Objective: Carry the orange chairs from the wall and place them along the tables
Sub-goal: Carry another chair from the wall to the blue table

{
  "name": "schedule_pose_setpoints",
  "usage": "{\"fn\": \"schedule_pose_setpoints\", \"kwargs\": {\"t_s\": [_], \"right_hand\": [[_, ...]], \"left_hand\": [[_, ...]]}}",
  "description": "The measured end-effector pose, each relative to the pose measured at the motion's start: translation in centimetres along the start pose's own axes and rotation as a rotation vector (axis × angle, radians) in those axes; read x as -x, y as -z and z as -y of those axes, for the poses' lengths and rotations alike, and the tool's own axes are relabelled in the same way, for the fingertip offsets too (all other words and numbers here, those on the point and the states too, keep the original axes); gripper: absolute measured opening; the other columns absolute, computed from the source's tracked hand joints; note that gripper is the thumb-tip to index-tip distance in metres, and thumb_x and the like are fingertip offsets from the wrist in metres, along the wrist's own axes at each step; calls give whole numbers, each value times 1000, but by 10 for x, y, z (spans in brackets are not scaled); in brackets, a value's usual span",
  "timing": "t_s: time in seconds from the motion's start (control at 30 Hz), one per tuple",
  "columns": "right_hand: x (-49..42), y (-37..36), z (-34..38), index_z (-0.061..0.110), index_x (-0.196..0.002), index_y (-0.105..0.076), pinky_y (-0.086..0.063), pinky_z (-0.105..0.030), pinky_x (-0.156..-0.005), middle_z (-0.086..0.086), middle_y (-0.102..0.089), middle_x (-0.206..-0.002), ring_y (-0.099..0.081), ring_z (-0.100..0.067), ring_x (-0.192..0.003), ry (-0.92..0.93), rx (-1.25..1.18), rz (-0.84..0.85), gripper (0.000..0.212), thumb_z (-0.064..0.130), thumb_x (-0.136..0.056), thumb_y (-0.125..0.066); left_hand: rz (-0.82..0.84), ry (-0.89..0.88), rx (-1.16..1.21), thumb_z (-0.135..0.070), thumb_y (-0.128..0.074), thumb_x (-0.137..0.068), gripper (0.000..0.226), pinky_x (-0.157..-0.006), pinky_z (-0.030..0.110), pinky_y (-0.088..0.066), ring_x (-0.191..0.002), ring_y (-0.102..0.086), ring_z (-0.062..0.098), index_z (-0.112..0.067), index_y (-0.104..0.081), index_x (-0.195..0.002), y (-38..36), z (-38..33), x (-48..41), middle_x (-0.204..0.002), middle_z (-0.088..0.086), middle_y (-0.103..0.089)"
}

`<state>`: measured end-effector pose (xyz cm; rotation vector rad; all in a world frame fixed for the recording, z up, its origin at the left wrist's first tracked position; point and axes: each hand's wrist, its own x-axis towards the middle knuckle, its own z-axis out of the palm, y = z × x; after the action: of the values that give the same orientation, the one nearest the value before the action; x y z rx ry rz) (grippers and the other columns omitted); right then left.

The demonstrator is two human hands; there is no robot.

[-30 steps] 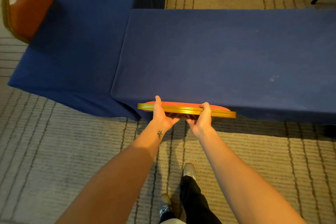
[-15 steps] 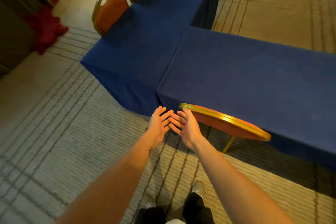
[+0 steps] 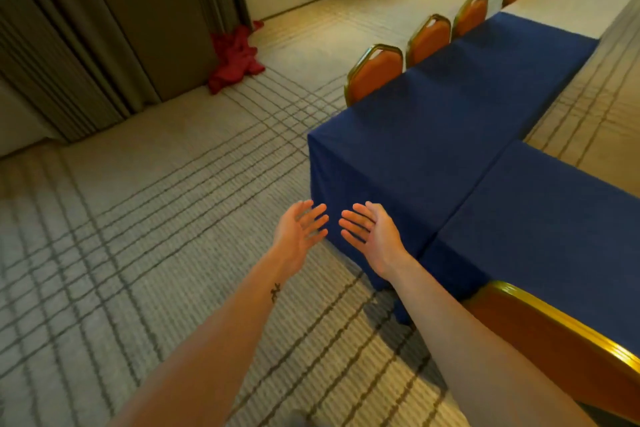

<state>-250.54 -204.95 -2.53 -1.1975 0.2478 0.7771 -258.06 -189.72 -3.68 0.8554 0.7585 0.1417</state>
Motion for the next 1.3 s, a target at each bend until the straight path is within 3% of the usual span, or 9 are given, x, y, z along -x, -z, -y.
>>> {"fn": "schedule_pose_setpoints", "kwargs": {"t_s": [0.13,0.27,0.37,1.1,1.3], "right_hand": [[-24,-89,6,10,-121,-65,-56,-43,-97,-8,-76,-110,-72,-24,-104,49,113,74,35,36,-103,-51],[-50,-154,23,9,-121,-64,-58,-39,-89,-10,-74,-112,-72,-25,-104,71,146,120,34,34,-103,-50],[-82,-187,38,9,-120,-65,-58,-36,-85,-10,-74,-113,-72,-25,-104,79,128,125,33,33,-103,-51],[-467,-383,186,8,-114,-65,-56,-36,-83,-10,-75,-106,-73,-24,-98,-42,94,193,31,32,-103,-49],[-582,-449,218,10,-108,-63,-54,-32,-73,-9,-74,-102,-72,-22,-88,-45,58,147,28,33,-103,-47]], "left_hand": [[-26,-84,23,-35,-41,-107,37,-95,43,-55,-114,-69,26,-13,-57,-134,50,-67,-15,-122,6,-73],[-39,-137,40,-34,-40,-108,39,-103,45,-52,-116,-68,26,-12,-56,-135,78,-119,-35,-123,6,-73],[-36,-160,40,-34,-40,-108,39,-99,44,-53,-116,-68,25,-13,-55,-137,91,-153,-66,-122,5,-73],[-174,-212,76,-31,-39,-108,36,-98,43,-53,-116,-67,28,-11,-59,-130,61,-401,-397,-122,8,-73],[-113,-198,79,-31,-35,-109,38,-99,43,-52,-117,-67,28,-10,-58,-131,72,-476,-516,-121,7,-74]]}}
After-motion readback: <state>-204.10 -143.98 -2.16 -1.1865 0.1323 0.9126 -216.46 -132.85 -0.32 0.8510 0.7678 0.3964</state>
